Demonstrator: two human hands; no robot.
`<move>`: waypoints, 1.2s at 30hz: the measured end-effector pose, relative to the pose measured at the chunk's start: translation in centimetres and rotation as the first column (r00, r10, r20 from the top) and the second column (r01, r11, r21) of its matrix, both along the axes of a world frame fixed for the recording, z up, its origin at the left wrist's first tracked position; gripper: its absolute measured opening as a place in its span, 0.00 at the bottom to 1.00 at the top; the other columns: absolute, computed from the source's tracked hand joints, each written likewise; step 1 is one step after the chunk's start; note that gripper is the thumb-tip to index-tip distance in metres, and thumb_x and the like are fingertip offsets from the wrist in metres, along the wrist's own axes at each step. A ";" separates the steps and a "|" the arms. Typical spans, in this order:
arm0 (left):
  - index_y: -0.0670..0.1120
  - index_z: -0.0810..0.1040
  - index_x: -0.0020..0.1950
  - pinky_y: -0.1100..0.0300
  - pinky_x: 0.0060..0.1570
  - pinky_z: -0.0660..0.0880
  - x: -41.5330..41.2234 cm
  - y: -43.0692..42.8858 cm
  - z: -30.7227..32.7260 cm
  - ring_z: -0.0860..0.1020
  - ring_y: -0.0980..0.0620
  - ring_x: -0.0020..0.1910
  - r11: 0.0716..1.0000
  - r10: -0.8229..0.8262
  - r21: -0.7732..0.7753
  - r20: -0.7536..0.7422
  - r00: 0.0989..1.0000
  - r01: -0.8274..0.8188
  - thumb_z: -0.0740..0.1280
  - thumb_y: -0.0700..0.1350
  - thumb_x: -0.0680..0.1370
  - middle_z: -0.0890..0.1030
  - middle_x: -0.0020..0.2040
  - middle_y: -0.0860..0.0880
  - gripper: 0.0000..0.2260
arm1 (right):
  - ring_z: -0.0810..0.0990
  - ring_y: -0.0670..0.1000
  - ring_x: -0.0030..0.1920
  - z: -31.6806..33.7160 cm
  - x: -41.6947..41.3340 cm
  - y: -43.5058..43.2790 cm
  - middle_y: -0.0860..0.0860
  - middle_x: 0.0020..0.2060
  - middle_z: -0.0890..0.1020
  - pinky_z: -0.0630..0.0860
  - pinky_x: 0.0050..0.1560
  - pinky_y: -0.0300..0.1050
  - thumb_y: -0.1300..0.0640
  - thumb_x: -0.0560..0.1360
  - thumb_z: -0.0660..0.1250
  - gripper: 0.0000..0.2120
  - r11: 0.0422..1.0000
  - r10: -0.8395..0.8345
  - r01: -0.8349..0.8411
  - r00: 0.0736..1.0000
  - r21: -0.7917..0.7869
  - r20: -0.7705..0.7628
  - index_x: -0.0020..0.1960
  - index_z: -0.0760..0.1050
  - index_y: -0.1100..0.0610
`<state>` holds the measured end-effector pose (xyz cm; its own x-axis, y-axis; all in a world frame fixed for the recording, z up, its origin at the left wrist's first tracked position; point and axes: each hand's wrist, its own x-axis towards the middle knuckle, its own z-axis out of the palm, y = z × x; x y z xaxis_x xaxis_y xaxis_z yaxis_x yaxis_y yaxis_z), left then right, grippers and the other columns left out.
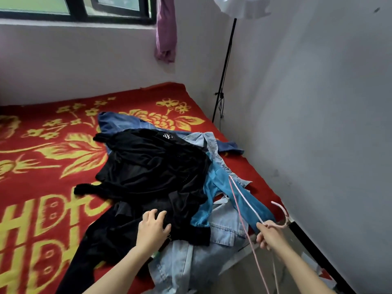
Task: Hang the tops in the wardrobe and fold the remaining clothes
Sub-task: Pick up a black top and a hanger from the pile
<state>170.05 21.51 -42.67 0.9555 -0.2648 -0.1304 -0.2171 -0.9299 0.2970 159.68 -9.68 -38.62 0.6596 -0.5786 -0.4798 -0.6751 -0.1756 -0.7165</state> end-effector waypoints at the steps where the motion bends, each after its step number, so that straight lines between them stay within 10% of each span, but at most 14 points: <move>1: 0.51 0.62 0.74 0.57 0.65 0.63 1.6 -0.7 -0.4 0.57 0.48 0.72 1.000 0.004 -0.015 -0.019 1.000 -0.004 0.57 0.57 0.79 0.63 0.72 0.47 0.24 | 0.67 0.46 0.14 0.1 1.6 -0.6 0.55 0.22 0.74 0.58 0.14 0.33 0.62 0.78 0.60 0.11 1.000 -0.017 0.017 1.000 -0.017 -0.007 0.37 0.66 0.61; 19: 0.50 0.63 0.74 0.57 0.66 0.63 15.2 -0.4 -3.0 0.58 0.48 0.72 0.990 0.131 -0.038 -0.157 0.979 -0.139 0.59 0.56 0.79 0.64 0.72 0.47 0.24 | 0.69 0.47 0.15 -4.3 21.5 -1.2 0.51 0.16 0.72 0.66 0.19 0.37 0.63 0.79 0.56 0.16 0.988 -0.126 0.126 0.992 -0.088 0.004 0.32 0.68 0.62; 21: 0.50 0.62 0.74 0.57 0.66 0.62 16.1 -0.2 -2.9 0.58 0.48 0.72 0.991 0.131 -0.002 -0.154 0.979 -0.133 0.59 0.55 0.80 0.63 0.72 0.47 0.24 | 0.78 0.57 0.29 -5.0 23.5 -1.1 0.56 0.24 0.78 0.75 0.32 0.46 0.58 0.79 0.53 0.16 0.982 -0.109 0.106 0.994 -0.157 -0.008 0.37 0.71 0.64; 25: 0.50 0.62 0.74 0.58 0.65 0.63 18.3 -0.4 -2.2 0.57 0.49 0.72 0.984 0.165 0.082 -0.126 0.978 -0.155 0.58 0.56 0.80 0.63 0.72 0.48 0.24 | 0.74 0.61 0.42 -6.3 28.3 -2.0 0.66 0.45 0.79 0.62 0.37 0.49 0.58 0.80 0.50 0.11 0.956 -0.037 0.028 0.999 -0.292 -0.027 0.45 0.68 0.60; 36: 0.49 0.64 0.73 0.55 0.66 0.63 25.2 -7.0 -2.6 0.58 0.48 0.72 0.933 0.359 0.070 -0.141 0.923 -0.353 0.60 0.54 0.79 0.64 0.72 0.47 0.23 | 0.77 0.67 0.53 -13.0 43.4 -6.9 0.68 0.54 0.76 0.73 0.54 0.57 0.64 0.80 0.51 0.13 0.913 0.223 -0.291 0.943 -0.286 -0.246 0.62 0.65 0.69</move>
<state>195.30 14.49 -45.32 0.9545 0.0982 -0.2817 0.1741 -0.9501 0.2587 203.09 -16.63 -51.63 0.7135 -0.5446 -0.4408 -0.7006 -0.5558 -0.4475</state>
